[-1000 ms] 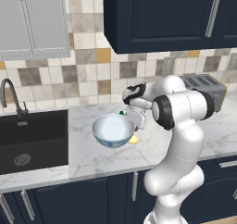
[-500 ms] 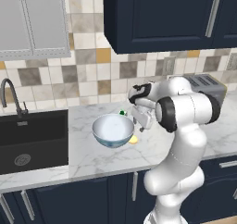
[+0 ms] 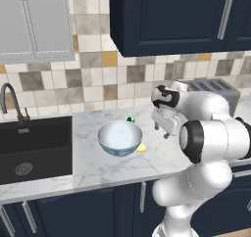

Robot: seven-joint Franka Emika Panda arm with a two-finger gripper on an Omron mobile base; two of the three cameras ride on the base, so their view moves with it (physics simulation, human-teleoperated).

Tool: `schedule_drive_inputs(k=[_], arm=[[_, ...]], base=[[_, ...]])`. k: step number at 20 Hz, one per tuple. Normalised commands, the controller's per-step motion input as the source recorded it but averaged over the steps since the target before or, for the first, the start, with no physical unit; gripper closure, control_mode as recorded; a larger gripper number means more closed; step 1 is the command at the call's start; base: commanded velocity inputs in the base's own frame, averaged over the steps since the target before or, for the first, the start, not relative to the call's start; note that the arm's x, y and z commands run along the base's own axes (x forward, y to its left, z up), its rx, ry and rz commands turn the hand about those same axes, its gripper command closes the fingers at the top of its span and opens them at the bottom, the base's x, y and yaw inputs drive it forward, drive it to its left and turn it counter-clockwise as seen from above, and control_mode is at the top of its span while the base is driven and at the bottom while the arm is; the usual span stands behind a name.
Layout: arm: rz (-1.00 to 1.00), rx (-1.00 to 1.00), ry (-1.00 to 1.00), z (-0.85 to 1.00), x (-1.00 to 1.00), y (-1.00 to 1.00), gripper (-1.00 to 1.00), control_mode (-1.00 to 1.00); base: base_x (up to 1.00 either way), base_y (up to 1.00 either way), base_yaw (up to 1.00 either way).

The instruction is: Gather the eggs and milk located in the vicinity of the sink area and place them right next to the bowl.

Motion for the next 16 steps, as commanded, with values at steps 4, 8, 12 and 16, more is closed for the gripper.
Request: schedule_drive_inputs(k=[4,8,12,16], arm=[[0.07,-0.20,-0.24,0.59,-1.00,0.31,-1.00,-1.00],[0.09,-0.26,-0.24,0.34,-1.00,0.11,-1.00,-1.00],[0.06,-0.32,-0.15,0.12,-0.81,0.00,-1.00,-1.00],[0.01,-0.19,-0.01,0.01,-0.10,-0.12,-1.00,-1.00]], base=[[0.00,0.00,0.00],[0.00,0.00,0.00],[0.00,0.00,0.00],[0.00,0.00,0.00]])
